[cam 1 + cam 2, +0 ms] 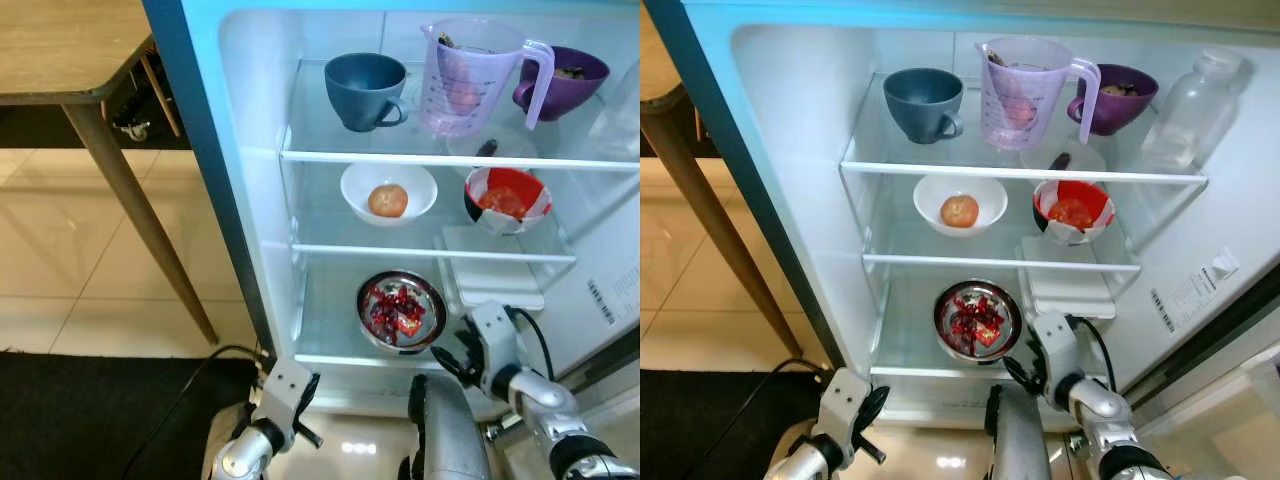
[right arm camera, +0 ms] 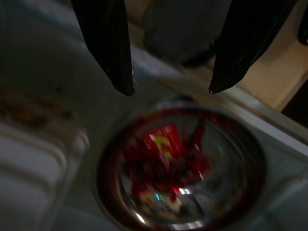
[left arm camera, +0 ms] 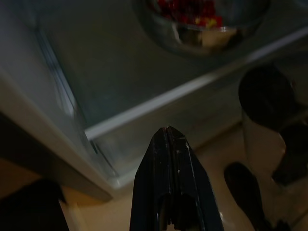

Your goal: Restocking fridge

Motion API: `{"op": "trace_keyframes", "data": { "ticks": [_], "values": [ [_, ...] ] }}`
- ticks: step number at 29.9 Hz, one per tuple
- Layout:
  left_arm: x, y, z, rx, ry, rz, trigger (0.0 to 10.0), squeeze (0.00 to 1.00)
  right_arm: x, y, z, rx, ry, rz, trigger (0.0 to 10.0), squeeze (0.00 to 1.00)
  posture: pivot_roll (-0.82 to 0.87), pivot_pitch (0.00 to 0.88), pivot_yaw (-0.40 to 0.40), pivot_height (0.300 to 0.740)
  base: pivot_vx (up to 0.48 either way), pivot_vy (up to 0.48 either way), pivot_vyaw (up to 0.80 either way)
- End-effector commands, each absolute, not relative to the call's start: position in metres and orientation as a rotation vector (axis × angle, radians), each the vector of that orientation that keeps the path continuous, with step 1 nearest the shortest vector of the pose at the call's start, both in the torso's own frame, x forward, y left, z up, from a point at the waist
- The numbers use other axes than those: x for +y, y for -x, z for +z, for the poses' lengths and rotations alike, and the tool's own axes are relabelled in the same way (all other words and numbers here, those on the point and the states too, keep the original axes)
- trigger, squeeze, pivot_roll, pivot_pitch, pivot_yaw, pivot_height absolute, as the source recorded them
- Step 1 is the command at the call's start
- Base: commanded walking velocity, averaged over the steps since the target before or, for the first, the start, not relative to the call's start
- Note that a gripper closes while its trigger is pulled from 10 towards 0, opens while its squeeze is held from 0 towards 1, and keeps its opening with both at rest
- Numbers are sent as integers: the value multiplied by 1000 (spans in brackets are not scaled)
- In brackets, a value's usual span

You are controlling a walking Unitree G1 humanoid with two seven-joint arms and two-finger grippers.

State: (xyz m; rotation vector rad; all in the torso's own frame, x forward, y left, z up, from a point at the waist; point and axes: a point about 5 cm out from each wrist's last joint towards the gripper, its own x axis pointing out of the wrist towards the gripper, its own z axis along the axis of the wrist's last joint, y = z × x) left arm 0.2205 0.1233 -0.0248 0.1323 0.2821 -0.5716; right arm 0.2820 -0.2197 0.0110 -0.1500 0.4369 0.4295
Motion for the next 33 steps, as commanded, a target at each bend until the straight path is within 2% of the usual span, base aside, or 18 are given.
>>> {"op": "trace_keyframes", "data": {
  "ticks": [1, 14, 23, 33],
  "values": [
    [127, -215, -30, 310, -153, -579, 10000, 0, -224, -274, 2, 478, 121, 394, 10000, 0, -34, 63, -12, 542, 0, 0, 0],
    [128, -221, -31, 326, -173, -580, 10000, 0, -217, -255, -19, 568, 88, 365, 10000, 0, -40, 20, -7, 594, 0, 0, 0],
    [127, -212, -39, 363, -194, -605, 10000, 0, -223, -242, -30, 637, 120, 320, 10000, 0, -46, 12, -7, 632, 0, 0, 0],
    [129, -212, -40, 367, -204, -608, 10000, 0, -230, -236, -35, 681, 148, 266, 10000, 0, -47, 15, -3, 632, 0, 0, 0]
  ]
}}
